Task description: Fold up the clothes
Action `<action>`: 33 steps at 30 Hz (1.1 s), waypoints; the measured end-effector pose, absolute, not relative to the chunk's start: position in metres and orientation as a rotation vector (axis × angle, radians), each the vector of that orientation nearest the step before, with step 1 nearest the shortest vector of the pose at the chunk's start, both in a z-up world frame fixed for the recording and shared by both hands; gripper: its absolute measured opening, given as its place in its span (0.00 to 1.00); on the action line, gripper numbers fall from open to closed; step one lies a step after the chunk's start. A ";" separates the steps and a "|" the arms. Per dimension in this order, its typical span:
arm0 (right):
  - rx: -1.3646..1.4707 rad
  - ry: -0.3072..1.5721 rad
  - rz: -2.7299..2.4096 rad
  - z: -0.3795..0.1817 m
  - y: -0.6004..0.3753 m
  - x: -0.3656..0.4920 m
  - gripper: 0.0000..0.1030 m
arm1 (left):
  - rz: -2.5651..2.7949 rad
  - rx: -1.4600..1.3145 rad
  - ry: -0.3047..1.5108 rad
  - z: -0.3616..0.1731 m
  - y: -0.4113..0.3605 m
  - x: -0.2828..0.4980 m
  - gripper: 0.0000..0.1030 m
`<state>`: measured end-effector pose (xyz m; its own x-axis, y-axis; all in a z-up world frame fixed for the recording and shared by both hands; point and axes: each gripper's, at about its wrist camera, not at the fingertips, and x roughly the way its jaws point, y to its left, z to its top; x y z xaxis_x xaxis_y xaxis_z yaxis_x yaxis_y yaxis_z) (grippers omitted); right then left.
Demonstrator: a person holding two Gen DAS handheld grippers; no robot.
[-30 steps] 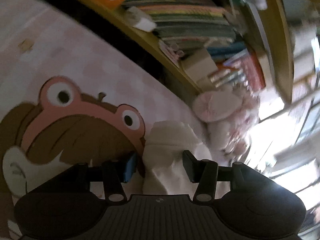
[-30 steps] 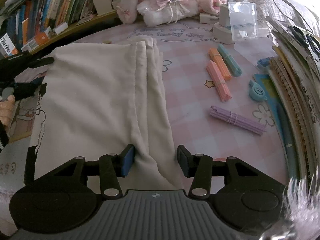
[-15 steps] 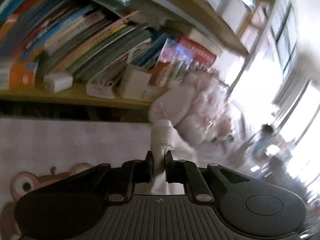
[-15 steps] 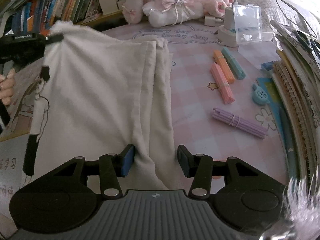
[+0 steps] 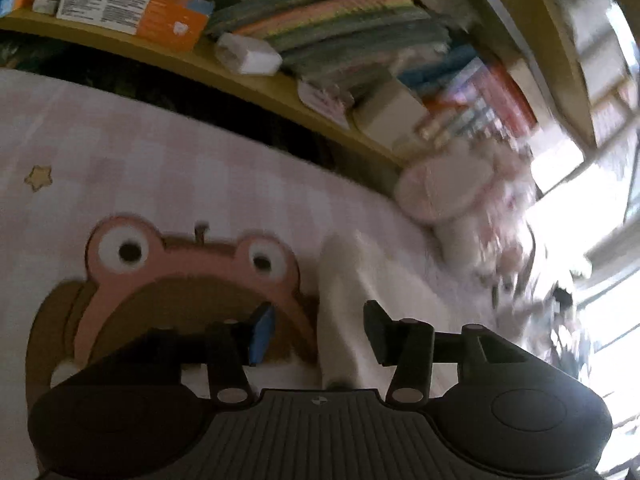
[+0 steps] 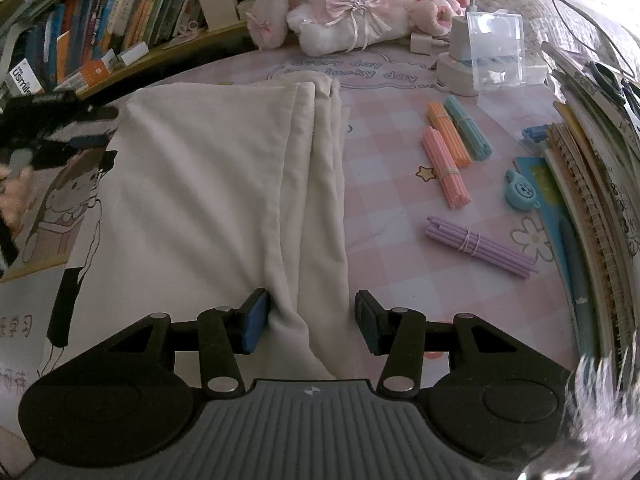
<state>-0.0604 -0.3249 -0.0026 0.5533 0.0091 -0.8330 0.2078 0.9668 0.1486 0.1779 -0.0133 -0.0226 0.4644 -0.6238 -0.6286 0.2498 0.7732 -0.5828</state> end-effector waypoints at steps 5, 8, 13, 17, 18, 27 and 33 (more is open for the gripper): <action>0.237 0.985 -0.109 -0.002 -0.325 -0.059 0.44 | -0.560 -0.383 0.946 -0.022 -0.025 0.154 0.21; 0.235 0.983 -0.110 -0.003 -0.325 -0.060 0.44 | -0.518 -0.368 0.963 -0.021 -0.031 0.147 0.11; 0.302 0.958 -0.077 -0.006 -0.322 -0.061 0.29 | -0.436 -0.343 0.952 -0.014 -0.024 0.137 0.10; 0.279 0.953 -0.042 -0.007 -0.311 -0.058 0.28 | -0.428 -0.394 0.980 -0.016 -0.004 0.138 0.15; 0.273 0.954 -0.035 -0.007 -0.310 -0.057 0.28 | -0.427 -0.417 0.997 -0.017 0.001 0.138 0.16; 0.251 0.966 0.024 -0.008 -0.312 -0.054 0.27 | -0.451 -0.416 1.012 -0.015 0.004 0.091 0.33; 0.251 0.981 0.056 -0.008 -0.312 -0.049 0.22 | -0.397 -0.435 0.934 -0.014 0.000 0.066 0.08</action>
<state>-0.0493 -0.3118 -0.0080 0.5575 0.1598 -0.8146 0.0661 0.9696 0.2355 0.0656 0.0002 -0.0136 0.5350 -0.5045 -0.6777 0.1382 0.8436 -0.5190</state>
